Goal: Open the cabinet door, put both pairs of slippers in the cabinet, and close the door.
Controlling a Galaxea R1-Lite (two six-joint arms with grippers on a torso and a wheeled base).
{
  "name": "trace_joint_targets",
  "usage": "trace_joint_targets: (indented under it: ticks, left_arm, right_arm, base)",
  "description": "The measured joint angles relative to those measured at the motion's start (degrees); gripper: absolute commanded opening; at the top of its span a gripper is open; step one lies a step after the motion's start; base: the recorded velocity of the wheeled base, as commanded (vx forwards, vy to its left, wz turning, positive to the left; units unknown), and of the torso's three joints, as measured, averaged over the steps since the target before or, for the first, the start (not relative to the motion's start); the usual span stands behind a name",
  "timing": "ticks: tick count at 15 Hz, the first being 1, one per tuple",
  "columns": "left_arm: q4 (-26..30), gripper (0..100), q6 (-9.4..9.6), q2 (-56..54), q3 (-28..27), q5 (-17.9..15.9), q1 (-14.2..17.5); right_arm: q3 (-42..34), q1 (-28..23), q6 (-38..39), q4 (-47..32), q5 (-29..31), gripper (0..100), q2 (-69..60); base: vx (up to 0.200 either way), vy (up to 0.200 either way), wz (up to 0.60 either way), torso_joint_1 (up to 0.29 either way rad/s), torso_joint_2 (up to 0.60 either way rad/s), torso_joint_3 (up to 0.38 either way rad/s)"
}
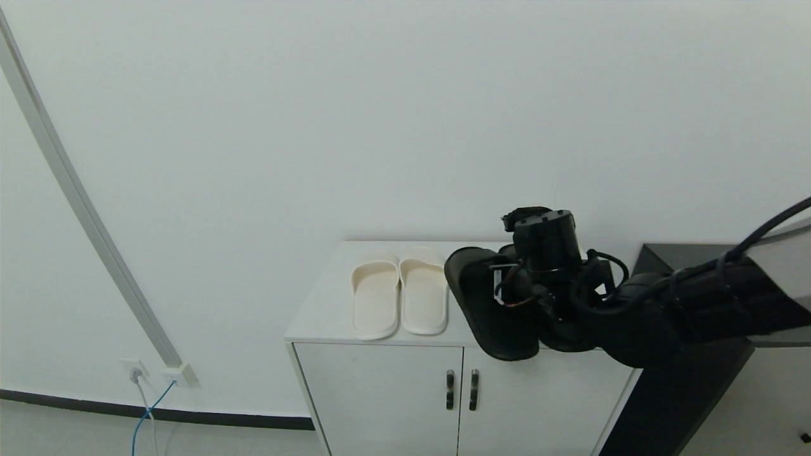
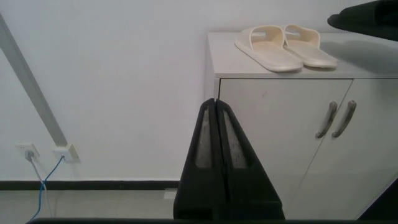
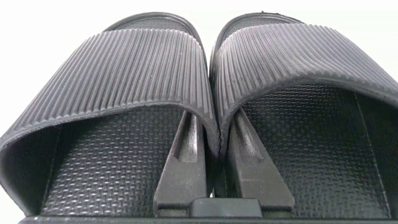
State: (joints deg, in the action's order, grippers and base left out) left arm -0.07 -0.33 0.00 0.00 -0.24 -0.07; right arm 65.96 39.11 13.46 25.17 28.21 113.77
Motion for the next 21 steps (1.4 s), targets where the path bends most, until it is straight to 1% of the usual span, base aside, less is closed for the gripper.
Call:
trace_joint_targets:
  ticks: [4,8,11,12,13,14,19,21]
  left_arm:
    - [0.00,0,0.04,0.00,0.00,0.00,0.00]
    - [0.00,0,0.20,0.00,0.00,-0.02,0.00]
    - [0.00,0,0.17,0.00,0.00,-0.02,0.00]
    - [0.00,0,0.17,0.00,0.00,-0.02,0.00]
    - [0.00,0,0.17,0.00,0.00,-0.02,0.00]
    - [0.00,0,0.17,0.00,0.00,-0.07,0.00]
    - [0.00,0,0.11,0.00,0.00,-0.02,0.00]
    - [0.00,0,0.11,0.00,0.00,-0.09,0.00]
  right_arm:
    - [-12.45,1.40,-6.10,7.47,-17.98,0,-9.47]
    - [-19.52,2.27,-9.61,8.22,-30.21,0,-17.01]
    - [-23.69,2.36,-15.42,8.40,-34.26,0,-20.99]
    - [-24.91,2.26,-17.75,8.92,-36.63,0,-21.75]
    - [-25.97,2.10,-19.31,10.11,-38.99,0,-22.21]
    - [-26.72,1.84,-20.21,11.53,-40.13,0,-22.46]
    - [-27.47,0.80,-21.15,12.92,-41.51,0,-21.22]
    - [-27.65,0.68,-21.20,12.97,-41.64,0,-20.33]
  base:
    - [0.000,0.000,0.00,0.000,0.00,0.000]
    - [0.000,0.000,0.00,0.000,0.00,0.000]
    - [0.000,0.000,0.00,0.000,0.00,0.000]
    - [0.000,0.000,0.00,0.000,0.00,0.000]
    - [0.000,0.000,0.00,0.000,0.00,0.000]
    - [0.000,0.000,0.00,0.000,0.00,0.000]
    - [0.000,0.000,0.00,0.000,0.00,0.000]
    - [-0.200,0.000,0.00,0.002,0.00,0.002]
